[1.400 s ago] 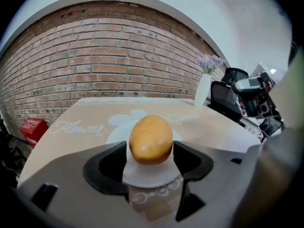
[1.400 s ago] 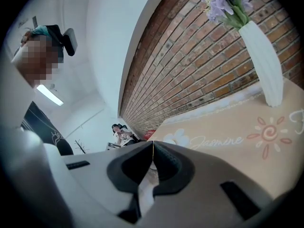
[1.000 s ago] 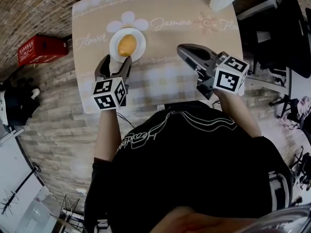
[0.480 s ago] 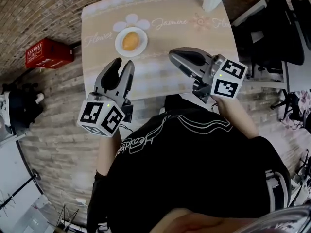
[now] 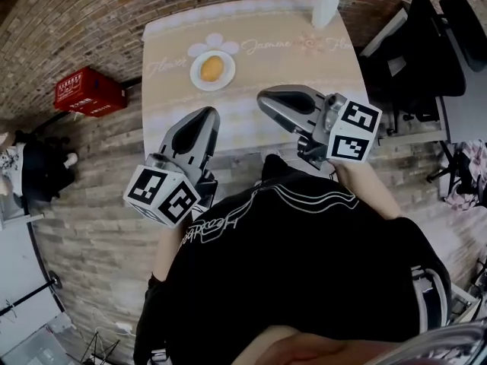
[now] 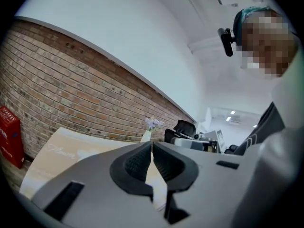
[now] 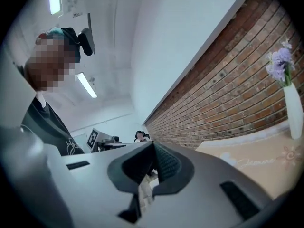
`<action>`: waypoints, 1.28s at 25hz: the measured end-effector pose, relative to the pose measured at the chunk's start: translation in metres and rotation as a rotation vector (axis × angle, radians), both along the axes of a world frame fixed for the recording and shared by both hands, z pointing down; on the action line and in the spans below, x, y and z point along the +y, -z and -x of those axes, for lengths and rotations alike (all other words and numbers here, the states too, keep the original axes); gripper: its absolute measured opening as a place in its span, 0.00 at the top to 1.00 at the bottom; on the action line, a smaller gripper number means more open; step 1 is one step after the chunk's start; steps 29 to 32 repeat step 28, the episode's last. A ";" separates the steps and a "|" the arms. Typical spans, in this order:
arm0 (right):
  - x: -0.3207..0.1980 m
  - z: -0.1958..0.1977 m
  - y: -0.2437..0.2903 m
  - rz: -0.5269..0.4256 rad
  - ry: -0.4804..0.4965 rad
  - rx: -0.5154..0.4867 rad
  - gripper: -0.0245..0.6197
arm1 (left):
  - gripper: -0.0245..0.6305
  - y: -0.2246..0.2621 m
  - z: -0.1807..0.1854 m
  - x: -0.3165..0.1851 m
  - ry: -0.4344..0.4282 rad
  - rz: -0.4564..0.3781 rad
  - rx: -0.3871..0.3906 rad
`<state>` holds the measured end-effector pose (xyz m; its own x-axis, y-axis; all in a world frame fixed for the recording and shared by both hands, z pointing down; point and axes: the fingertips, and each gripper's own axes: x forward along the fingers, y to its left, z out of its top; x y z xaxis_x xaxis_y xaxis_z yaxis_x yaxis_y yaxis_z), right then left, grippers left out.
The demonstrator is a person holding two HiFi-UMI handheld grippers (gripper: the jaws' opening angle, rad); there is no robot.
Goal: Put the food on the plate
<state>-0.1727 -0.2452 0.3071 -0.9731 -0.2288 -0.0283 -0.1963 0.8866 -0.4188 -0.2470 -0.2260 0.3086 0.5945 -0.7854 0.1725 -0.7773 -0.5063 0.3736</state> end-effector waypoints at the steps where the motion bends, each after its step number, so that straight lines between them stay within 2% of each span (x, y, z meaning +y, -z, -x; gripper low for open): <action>1: 0.004 0.000 0.001 -0.002 0.003 -0.001 0.97 | 0.94 0.002 -0.001 0.004 -0.003 -0.003 -0.002; 15: 0.031 0.003 -0.003 0.006 0.010 0.006 0.97 | 0.94 0.009 -0.002 0.029 0.012 -0.030 -0.030; 32: 0.024 -0.001 -0.008 0.010 0.012 0.006 0.97 | 0.94 0.004 -0.006 0.023 0.022 -0.024 -0.039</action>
